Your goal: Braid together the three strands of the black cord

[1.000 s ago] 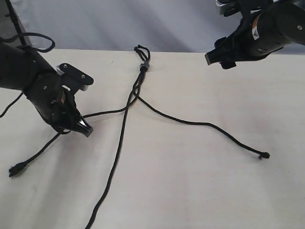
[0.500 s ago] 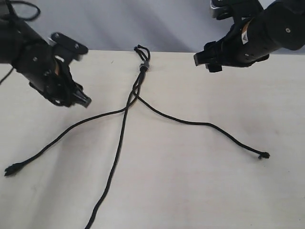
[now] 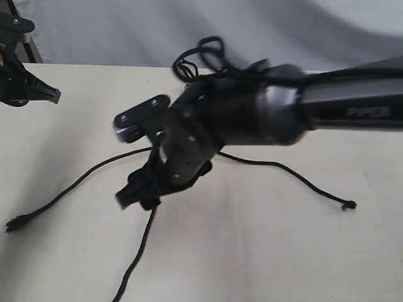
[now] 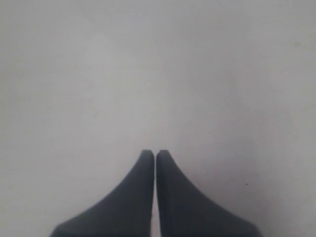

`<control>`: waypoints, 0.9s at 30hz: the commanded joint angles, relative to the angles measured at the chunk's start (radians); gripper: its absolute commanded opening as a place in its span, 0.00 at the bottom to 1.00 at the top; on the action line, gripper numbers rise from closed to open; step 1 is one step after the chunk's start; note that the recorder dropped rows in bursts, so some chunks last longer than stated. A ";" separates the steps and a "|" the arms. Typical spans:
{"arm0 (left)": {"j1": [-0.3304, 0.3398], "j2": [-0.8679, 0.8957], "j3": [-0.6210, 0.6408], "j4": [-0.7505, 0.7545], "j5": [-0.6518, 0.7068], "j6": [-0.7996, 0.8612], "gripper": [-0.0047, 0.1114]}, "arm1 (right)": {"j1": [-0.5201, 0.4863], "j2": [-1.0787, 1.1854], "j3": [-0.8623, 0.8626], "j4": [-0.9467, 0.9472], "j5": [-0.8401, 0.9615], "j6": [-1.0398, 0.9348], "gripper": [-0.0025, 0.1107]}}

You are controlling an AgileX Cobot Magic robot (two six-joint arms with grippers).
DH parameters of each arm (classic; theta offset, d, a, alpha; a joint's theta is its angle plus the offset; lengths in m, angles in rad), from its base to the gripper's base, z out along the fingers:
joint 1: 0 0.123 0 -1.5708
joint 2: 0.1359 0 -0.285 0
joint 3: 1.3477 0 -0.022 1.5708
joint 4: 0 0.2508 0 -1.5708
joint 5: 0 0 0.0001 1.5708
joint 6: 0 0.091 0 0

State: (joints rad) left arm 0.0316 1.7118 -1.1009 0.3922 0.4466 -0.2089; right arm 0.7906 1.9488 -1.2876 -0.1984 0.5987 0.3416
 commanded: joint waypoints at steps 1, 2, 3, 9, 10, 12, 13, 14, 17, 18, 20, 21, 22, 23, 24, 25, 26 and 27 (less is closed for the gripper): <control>0.004 -0.001 0.005 -0.082 -0.025 -0.004 0.05 | 0.046 0.114 -0.123 0.041 0.107 -0.005 0.63; 0.004 -0.001 0.005 -0.091 -0.030 -0.001 0.05 | 0.049 0.136 -0.144 0.070 0.121 -0.005 0.63; 0.004 -0.001 0.005 -0.091 -0.034 -0.001 0.05 | 0.049 0.155 -0.157 0.090 0.128 -0.007 0.63; 0.004 -0.001 0.005 -0.093 -0.035 0.001 0.05 | 0.049 0.208 -0.177 0.148 0.170 -0.027 0.50; 0.004 -0.001 0.005 -0.093 -0.035 0.001 0.05 | 0.049 0.208 -0.177 0.145 0.193 -0.027 0.35; 0.004 -0.001 0.005 -0.098 -0.035 0.002 0.05 | 0.049 0.195 -0.177 0.145 0.201 -0.062 0.10; 0.004 -0.001 0.005 -0.110 -0.037 0.002 0.05 | 0.049 0.183 -0.179 0.145 0.210 -0.090 0.03; 0.004 -0.001 0.005 -0.113 -0.037 0.002 0.05 | 0.039 0.151 -0.197 0.111 0.254 -0.124 0.02; 0.004 -0.001 0.005 -0.113 -0.037 0.002 0.05 | -0.012 0.091 -0.237 -0.129 0.285 -0.157 0.02; 0.004 -0.001 0.005 -0.113 -0.037 0.002 0.05 | -0.062 0.089 -0.247 -0.259 0.255 -0.157 0.02; 0.004 -0.001 0.005 -0.116 -0.037 0.002 0.05 | -0.164 0.123 -0.251 -0.349 0.182 -0.157 0.02; 0.004 -0.001 0.005 -0.116 -0.037 0.002 0.05 | -0.206 0.151 -0.251 -0.365 0.159 -0.190 0.02; 0.004 -0.001 0.005 -0.116 -0.037 0.002 0.05 | -0.244 0.173 -0.251 -0.381 0.144 -0.224 0.02; 0.002 -0.001 0.005 -0.116 -0.037 0.002 0.05 | -0.282 0.203 -0.251 -0.406 0.118 -0.261 0.02; -0.001 -0.001 0.005 -0.117 -0.037 0.002 0.05 | -0.309 0.227 -0.251 -0.437 0.086 -0.277 0.02; -0.002 -0.001 0.005 -0.117 -0.037 0.002 0.05 | -0.332 0.247 -0.251 -0.458 0.055 -0.279 0.02; -0.007 -0.001 0.005 -0.117 -0.042 0.002 0.05 | -0.348 0.262 -0.251 -0.460 0.036 -0.279 0.02; -0.009 -0.001 0.005 -0.117 -0.051 0.002 0.05 | -0.359 0.271 -0.251 -0.460 0.036 -0.279 0.02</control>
State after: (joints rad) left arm 0.0321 1.7118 -1.0992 0.2865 0.4128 -0.2089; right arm 0.4569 2.2055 -1.5387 -0.6371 0.6650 0.0775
